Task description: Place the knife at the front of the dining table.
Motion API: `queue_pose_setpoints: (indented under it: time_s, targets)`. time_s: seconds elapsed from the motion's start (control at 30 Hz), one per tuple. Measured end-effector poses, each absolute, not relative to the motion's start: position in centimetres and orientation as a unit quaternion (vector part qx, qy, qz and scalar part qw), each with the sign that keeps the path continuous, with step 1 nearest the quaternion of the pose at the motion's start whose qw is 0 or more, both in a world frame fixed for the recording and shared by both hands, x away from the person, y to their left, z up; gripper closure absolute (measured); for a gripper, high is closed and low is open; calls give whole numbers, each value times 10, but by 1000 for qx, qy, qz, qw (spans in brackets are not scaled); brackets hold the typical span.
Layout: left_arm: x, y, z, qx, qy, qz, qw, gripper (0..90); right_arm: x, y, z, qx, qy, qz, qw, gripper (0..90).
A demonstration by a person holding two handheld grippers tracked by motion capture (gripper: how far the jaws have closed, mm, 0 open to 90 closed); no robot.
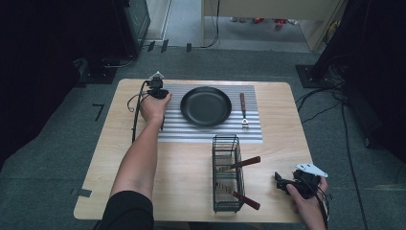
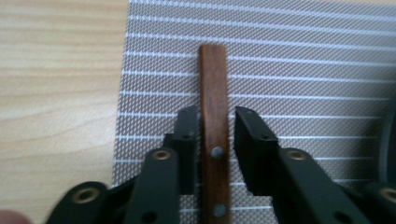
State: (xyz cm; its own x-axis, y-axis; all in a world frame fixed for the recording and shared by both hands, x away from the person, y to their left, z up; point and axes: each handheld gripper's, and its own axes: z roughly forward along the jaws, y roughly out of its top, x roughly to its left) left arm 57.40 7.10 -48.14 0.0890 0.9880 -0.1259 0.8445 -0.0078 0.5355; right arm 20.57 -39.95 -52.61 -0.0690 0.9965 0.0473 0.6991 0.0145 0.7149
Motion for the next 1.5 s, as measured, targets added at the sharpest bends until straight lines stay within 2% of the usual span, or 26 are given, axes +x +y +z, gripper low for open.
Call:
queue_pose_setpoints:
  time_s: [0.3,0.37,0.57,0.63,0.77,0.9,1.03,1.23,1.3,1.5]
  targets:
    - [564,80,-458,692,642,147,296,564,206,-399,-526,634,668,298,250,4]
    - [558,82,-453,689,634,142,320,550,206,-399,-526,634,668,297,250,4]
    - [535,94,-438,678,606,129,395,406,206,-399,-526,634,668,298,250,4]
    - [524,100,-434,673,600,126,413,402,206,-399,-526,634,668,298,250,4]
    - [503,108,-429,671,588,147,426,335,206,-399,-526,634,669,295,251,5]
    - [483,115,-425,671,574,140,448,235,206,-398,-526,634,670,293,251,4]
    - [460,118,-415,680,556,163,450,119,206,-398,-526,634,670,292,252,5]
    - [428,125,-408,697,519,154,470,72,206,-398,-526,633,671,292,253,5]
    - [416,129,-409,702,504,150,481,0,206,-398,-526,633,671,292,253,5]
    - [385,138,-419,709,503,180,460,0,206,-398,-526,636,669,291,253,5]
